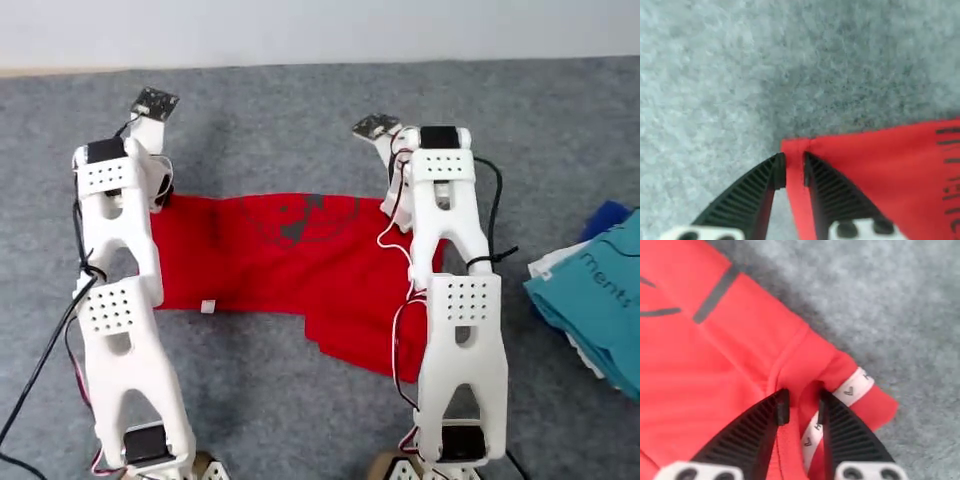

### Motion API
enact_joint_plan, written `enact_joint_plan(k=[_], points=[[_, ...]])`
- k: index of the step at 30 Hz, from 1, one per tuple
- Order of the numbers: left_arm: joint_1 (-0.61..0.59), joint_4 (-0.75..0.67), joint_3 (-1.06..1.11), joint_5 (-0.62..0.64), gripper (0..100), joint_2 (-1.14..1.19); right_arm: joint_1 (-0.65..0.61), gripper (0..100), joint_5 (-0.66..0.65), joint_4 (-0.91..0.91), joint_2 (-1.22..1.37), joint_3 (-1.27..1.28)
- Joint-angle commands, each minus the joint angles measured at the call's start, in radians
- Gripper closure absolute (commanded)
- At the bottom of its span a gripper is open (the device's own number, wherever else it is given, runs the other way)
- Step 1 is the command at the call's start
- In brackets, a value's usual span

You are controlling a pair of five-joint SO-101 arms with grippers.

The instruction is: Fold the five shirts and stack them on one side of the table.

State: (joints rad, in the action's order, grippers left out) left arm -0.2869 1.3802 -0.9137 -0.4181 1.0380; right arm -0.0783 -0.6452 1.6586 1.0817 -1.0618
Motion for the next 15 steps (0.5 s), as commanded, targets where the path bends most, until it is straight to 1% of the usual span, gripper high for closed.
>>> enact_joint_plan(k=[1, 5, 9, 15], points=[[-0.014, -0.051, -0.062, 0.006, 94, 0.009, 0.062, 89.5, -0.002, 0.002, 0.007, -0.06], [-0.015, -0.061, -0.137, 0.006, 94, 0.046, 0.114, 89.5, -0.005, 0.027, 0.002, -0.066], [-0.015, -0.051, -0.208, 0.006, 98, 0.094, 0.125, 89.5, -0.006, 0.108, -0.018, -0.135], [-0.006, 0.103, -0.412, 0.008, 98, 0.098, 0.099, 89.5, -0.002, 0.136, -0.056, -0.239]])
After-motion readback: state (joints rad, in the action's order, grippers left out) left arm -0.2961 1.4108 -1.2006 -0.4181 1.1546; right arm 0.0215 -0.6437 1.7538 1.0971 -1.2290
